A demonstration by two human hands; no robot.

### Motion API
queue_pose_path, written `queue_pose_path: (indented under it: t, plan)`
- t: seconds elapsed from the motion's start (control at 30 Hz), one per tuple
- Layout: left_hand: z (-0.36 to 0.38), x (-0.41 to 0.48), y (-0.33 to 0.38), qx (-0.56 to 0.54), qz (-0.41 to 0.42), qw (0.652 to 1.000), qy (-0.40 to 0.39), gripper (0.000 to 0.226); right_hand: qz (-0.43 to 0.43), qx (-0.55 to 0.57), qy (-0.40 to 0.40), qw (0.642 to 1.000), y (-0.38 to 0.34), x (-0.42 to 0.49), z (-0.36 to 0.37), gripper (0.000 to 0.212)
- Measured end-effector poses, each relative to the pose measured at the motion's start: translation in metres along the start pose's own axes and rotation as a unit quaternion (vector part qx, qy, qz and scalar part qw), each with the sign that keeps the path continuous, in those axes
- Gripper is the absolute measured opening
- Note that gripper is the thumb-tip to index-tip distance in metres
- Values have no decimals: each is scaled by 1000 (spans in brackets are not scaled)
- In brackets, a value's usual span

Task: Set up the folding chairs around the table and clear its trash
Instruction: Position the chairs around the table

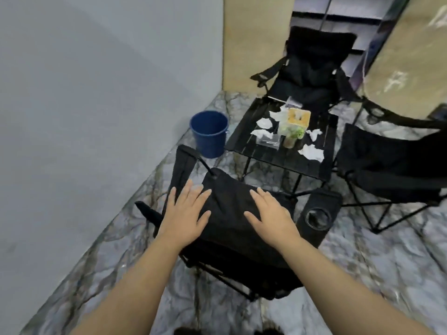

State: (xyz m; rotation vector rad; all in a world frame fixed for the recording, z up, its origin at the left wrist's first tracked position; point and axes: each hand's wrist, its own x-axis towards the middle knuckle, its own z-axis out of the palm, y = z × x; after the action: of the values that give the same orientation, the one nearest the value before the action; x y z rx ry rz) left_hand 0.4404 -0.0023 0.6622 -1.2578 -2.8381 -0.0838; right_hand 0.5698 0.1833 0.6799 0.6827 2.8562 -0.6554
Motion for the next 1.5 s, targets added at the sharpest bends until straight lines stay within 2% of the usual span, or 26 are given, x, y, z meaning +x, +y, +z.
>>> queue_pose_path:
  t: [0.17, 0.27, 0.4, 0.53, 0.6, 0.67, 0.73, 0.83, 1.03, 1.23, 1.33, 1.5]
  plan:
    - [7, 5, -38, 9, 96, 995, -6, 51, 122, 1, 29, 992, -19, -35, 24, 61]
    - [9, 1, -55, -3, 129, 992, -7, 52, 157, -13, 36, 987, -29, -56, 38, 57]
    - [12, -7, -93, -36, 119, 992, -4, 73, 198, -10, 22, 980, -42, -75, 56, 52]
    - [17, -12, -126, -96, 84, 992, -23, 69, 254, -54, 39, 965, -46, -90, 71, 53]
    - [19, -13, -131, -108, 90, 990, -29, 65, 288, -61, 64, 954, -45, -96, 76, 62]
    - [20, -9, -134, -136, 101, 985, -36, 64, 298, -77, 86, 948, -43, -96, 78, 87]
    - [25, -4, -139, -152, 132, 979, -40, 63, 304, -86, 125, 940, -42, -92, 83, 93]
    - [34, 4, -140, -144, 161, 975, -54, 59, 324, -102, 162, 927, -44, -89, 89, 86]
    - [37, 37, -124, -152, 177, 971, -43, 59, 364, -128, 141, 912, -28, -78, 95, 69]
    - [38, 64, -106, -144, 173, 973, -45, 62, 379, -103, 134, 910, -3, -62, 79, 75]
    - [39, 82, -95, -148, 159, 975, -45, 68, 381, -86, 118, 913, 13, -53, 62, 56]
    - [45, 100, -75, -161, 147, 975, -32, 70, 375, -85, 84, 919, 44, -38, 43, 52]
